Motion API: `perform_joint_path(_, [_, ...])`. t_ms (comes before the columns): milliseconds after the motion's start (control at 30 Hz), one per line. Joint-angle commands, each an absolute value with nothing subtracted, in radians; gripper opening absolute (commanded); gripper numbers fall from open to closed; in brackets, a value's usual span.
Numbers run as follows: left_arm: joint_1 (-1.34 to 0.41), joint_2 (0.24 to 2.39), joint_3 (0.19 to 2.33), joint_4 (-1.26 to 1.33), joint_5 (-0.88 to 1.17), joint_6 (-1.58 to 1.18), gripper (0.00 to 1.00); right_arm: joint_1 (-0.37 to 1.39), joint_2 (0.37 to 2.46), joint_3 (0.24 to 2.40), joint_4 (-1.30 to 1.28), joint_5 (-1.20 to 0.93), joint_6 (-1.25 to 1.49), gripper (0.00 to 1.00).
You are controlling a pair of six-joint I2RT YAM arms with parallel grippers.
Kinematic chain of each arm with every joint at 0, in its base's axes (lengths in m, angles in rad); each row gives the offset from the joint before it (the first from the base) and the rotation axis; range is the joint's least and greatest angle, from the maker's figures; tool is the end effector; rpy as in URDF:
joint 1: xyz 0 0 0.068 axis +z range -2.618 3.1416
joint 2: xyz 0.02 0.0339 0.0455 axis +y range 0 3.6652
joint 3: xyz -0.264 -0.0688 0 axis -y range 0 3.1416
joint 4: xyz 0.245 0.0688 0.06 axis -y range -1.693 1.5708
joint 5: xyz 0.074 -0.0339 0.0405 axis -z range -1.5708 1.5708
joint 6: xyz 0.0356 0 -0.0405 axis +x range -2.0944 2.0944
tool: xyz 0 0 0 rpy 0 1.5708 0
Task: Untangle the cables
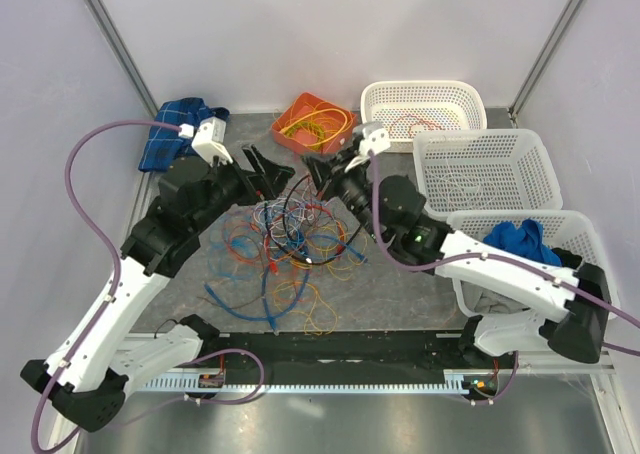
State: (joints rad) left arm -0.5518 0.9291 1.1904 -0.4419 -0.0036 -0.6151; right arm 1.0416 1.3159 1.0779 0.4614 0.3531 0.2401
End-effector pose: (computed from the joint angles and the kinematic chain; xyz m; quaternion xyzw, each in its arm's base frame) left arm 0.1627 -0.1000 0.4266 -0.0255 0.7676 -0.3517 0.5353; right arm 0.1673 0.2617 0.3933 -0.1132 0.6191 0.3722 0.6822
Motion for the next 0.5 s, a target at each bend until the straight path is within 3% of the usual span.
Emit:
perform_joint_path(0, [-0.549,0.873,1.115,-0.453,-0.084,-0.686,1.0,1.037,1.267,1.277,0.115,0.578,0.17,0.0])
perform_joint_path(133, [-0.549,0.796,1.051,-0.462,-0.129,-0.722,1.0,0.964,1.325,1.484,-0.088,0.673,0.159,0.0])
perform_joint_path(467, [-0.551,0.667,0.845,-0.474,-0.103,-0.818,1.0,0.71,1.538,2.015,-0.264,0.653,0.221,0.0])
